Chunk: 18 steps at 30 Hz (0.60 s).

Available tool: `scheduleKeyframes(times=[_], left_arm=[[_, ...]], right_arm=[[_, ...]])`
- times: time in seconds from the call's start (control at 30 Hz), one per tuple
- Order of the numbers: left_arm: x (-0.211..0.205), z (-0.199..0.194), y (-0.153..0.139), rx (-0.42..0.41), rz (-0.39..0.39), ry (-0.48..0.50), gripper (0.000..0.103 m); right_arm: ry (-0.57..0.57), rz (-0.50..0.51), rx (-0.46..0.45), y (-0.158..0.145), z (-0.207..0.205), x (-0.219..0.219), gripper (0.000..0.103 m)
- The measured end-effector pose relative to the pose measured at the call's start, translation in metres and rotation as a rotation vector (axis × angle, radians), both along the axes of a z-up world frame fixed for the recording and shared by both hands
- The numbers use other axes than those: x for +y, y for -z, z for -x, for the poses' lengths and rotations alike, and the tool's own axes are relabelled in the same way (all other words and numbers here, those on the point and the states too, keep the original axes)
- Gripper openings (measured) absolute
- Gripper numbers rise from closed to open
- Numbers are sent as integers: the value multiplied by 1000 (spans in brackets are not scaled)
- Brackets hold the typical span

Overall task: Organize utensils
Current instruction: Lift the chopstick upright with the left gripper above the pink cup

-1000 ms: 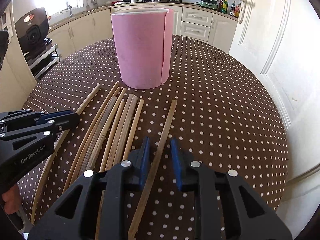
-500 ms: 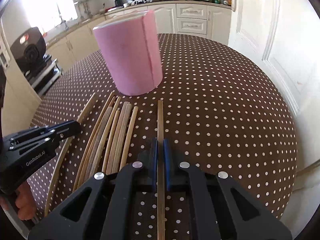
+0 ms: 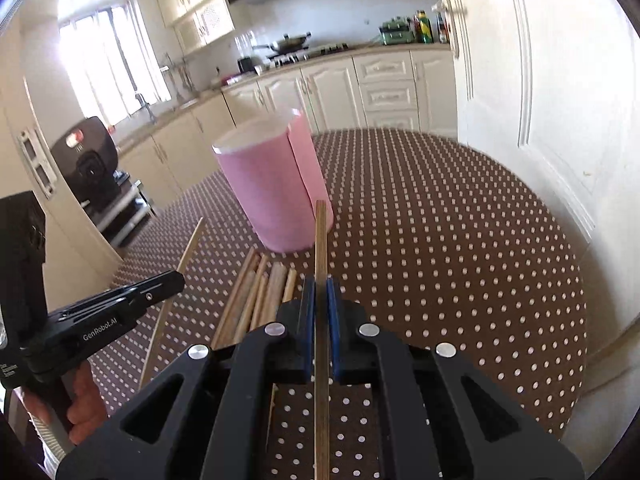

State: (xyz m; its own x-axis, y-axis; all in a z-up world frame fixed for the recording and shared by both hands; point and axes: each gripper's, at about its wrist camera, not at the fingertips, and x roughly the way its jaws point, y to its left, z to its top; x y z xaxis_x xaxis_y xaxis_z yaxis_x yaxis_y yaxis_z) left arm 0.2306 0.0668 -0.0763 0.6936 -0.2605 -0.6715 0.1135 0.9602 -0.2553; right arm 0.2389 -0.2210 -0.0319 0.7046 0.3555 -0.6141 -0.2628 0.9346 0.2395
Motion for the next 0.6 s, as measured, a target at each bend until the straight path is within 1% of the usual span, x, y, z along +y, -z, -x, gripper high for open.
scheduleKeyframes(times=[0.1, 0.2, 0.33, 0.6], left_arm=[[1, 6, -10, -51, 24, 27, 6], [2, 11, -20, -99, 32, 32, 6], [8, 14, -30, -134, 55, 28, 6], [16, 19, -48, -214, 82, 32, 6]], right_arm=[[12, -22, -48, -10, 6, -5, 5], [25, -45, -88, -18, 11, -10, 5], [55, -67, -130, -27, 14, -16, 5], [56, -95, -213, -42, 17, -14, 5]])
